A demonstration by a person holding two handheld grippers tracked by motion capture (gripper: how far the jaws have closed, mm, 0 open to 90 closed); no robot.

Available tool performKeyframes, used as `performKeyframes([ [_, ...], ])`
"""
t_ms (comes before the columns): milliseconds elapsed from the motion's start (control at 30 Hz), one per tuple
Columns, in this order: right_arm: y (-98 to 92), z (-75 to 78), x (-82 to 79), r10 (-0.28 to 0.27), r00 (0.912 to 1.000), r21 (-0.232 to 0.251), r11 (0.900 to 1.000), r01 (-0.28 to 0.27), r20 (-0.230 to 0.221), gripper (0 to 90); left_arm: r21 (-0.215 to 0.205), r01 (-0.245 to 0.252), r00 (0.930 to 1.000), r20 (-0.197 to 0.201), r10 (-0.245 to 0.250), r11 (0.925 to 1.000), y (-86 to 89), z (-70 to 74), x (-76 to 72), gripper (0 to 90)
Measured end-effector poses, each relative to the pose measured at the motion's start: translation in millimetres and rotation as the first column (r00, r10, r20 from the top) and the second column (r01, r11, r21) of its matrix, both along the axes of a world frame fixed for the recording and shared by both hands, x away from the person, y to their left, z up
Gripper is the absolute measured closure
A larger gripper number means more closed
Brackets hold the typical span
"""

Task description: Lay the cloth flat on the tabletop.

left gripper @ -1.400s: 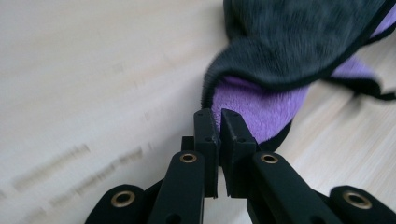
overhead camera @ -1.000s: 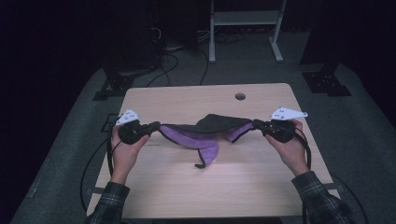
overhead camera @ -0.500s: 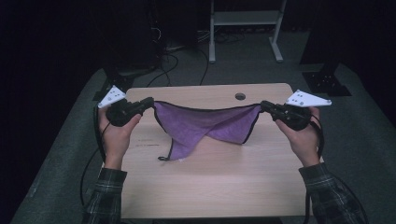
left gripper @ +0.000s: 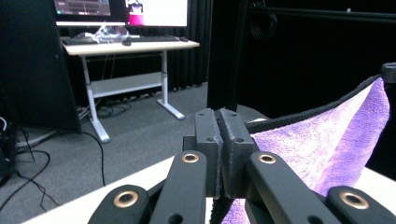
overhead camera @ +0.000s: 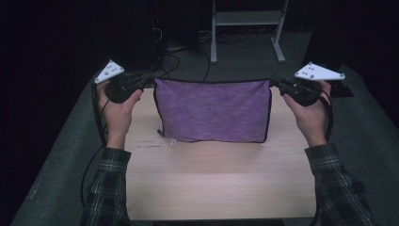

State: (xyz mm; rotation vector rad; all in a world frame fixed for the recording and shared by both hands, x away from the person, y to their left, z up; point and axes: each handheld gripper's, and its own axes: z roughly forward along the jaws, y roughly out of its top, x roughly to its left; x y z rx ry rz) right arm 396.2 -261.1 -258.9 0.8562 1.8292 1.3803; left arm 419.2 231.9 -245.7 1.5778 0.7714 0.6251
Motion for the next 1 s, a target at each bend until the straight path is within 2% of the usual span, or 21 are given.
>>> performKeyframes([
  [167, -1.2, 16.8, 8.6, -0.023, 0.9984, 0.023, 1.000, 0.022, 0.052, 85.7, -0.025, 0.003, 0.9987, 0.051, -0.002, 0.9997, -2.7, 15.5, 6.7, 86.6],
  [300, -1.8, 19.6, 6.7, -0.016, 0.9975, 0.024, 1.000, 0.015, 0.069, 85.6, -0.024, 0.018, 0.9989, 0.044, -0.017, 0.9996, -4.7, 11.5, 6.2, 86.6],
  [467, -2.0, 0.3, 8.2, -0.008, 0.9996, 0.006, 1.000, 0.008, 0.027, 85.6, -0.009, 0.029, 0.9996, -0.002, -0.029, 0.9995, -7.4, -10.5, 6.2, 86.6],
  [500, -2.2, -3.2, 8.7, -0.006, 0.9998, 0.004, 1.000, 0.006, 0.021, 85.6, -0.017, 0.034, 0.9993, -0.014, -0.034, 0.9993, -7.2, -16.6, 5.9, 86.6],
  [667, -4.3, -24.9, 5.5, 0.014, 0.9995, 0.001, 1.000, -0.014, -0.029, 85.6, -0.013, 0.064, 0.9966, -0.051, -0.065, 0.9979, -6.2, -33.1, 0.1, 86.6],
  [1000, -9.3, -58.0, -10.9, 0.084, 0.9904, 0.025, 0.996, -0.082, -0.110, 85.5, 0.007, 0.108, 0.9877, -0.115, -0.106, 0.9942, -3.8, -64.7, -21.8, 86.6],
])
